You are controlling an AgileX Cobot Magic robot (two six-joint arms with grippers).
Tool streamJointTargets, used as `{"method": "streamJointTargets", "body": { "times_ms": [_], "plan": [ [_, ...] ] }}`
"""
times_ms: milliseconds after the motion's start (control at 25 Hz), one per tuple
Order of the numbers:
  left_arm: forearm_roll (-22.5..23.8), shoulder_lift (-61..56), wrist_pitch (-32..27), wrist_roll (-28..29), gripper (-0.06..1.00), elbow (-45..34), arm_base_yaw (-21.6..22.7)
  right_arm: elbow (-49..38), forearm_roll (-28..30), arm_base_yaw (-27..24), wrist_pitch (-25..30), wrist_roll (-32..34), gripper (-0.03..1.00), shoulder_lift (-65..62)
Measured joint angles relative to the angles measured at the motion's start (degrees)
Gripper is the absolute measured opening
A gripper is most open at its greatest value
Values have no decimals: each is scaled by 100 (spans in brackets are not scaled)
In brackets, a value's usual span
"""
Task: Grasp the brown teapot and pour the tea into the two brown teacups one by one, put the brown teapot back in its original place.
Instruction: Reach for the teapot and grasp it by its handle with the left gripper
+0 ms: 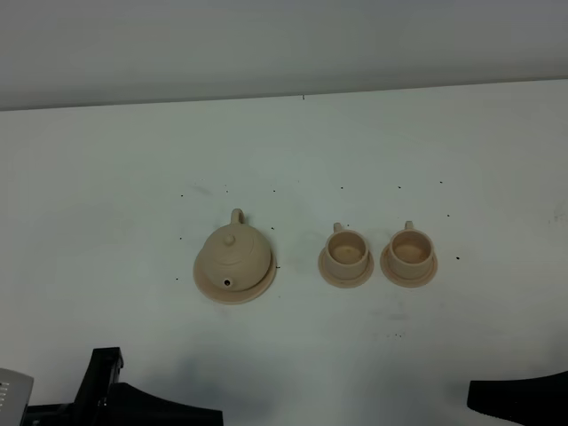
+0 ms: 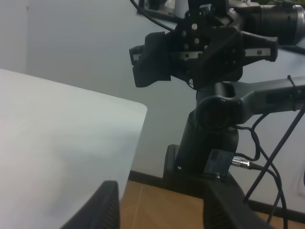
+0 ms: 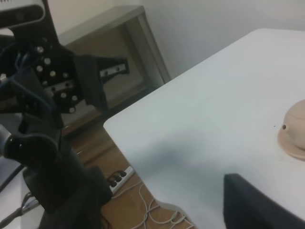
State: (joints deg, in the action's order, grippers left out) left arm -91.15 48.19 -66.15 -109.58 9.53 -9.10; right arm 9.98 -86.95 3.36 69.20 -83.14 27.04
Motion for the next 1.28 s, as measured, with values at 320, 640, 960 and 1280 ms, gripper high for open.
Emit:
{"method": "streamJointTargets", "body": {
  "times_ms": [320, 640, 960, 1280],
  "plan": [
    [0, 0, 0, 51, 43, 0, 0, 0, 0, 0, 0, 1, 55, 0],
    [-78, 0, 18, 30, 43, 0, 0, 0, 0, 0, 0, 1, 55, 0],
    [-925, 0, 224, -345, 36, 104, 0, 6, -523, 0, -840, 1, 44, 0],
    [-925, -186, 840, -300, 17, 1095, 0, 1026, -16, 0, -2563, 67, 5, -223]
  ]
}}
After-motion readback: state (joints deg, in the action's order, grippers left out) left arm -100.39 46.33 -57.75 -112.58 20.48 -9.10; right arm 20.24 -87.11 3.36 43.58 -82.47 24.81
